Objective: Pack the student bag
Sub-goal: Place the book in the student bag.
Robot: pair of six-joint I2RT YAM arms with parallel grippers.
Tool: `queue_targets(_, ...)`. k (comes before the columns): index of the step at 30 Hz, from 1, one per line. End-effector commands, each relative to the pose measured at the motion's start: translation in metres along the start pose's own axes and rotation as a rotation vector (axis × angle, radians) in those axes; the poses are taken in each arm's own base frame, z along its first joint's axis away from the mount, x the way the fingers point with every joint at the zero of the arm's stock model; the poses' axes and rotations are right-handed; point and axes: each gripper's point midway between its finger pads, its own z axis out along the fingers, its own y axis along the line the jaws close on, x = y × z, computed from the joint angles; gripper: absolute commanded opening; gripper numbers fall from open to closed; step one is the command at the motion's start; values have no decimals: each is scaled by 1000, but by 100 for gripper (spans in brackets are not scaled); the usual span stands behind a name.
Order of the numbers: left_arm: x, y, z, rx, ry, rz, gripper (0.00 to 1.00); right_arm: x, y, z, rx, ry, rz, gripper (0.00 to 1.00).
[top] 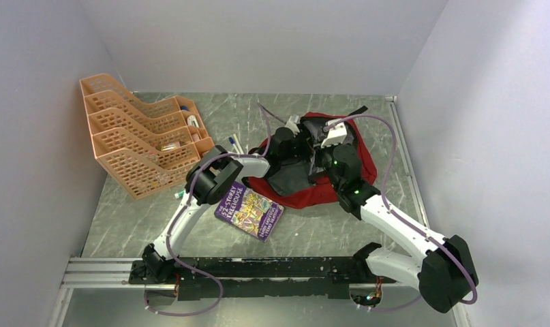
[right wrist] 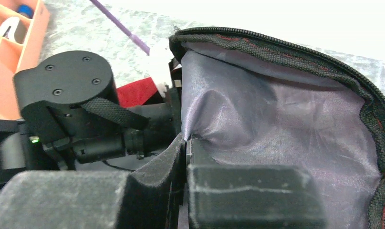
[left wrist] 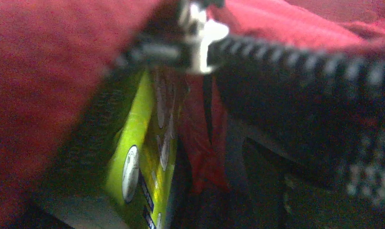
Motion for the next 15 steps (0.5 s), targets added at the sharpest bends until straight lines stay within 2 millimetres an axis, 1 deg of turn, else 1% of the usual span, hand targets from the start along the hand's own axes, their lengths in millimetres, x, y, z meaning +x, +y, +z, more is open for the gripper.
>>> queue_targets(1,-2,-46,-12,89,33,57,98,-19,-11,1,76,-56,-1,6)
queue_targets(3,-3,-50,-21,80,42,65,98,-16,-16,1,104,-50,-6,6)
queue_targets(4,-6,-57,-27,80,40,73,98,-14,-20,0,124,-45,-6,6)
queue_targets(7,-14,-59,-44,31,48,90,98,-9,-29,-1,173,-36,-11,6)
queue_targets(11,-25,-62,-73,-35,58,125,98,-3,-36,-1,214,-21,-21,8)
queue_targets(15,-26,-64,-104,-94,91,171,98,-2,-41,0,239,-19,-26,8)
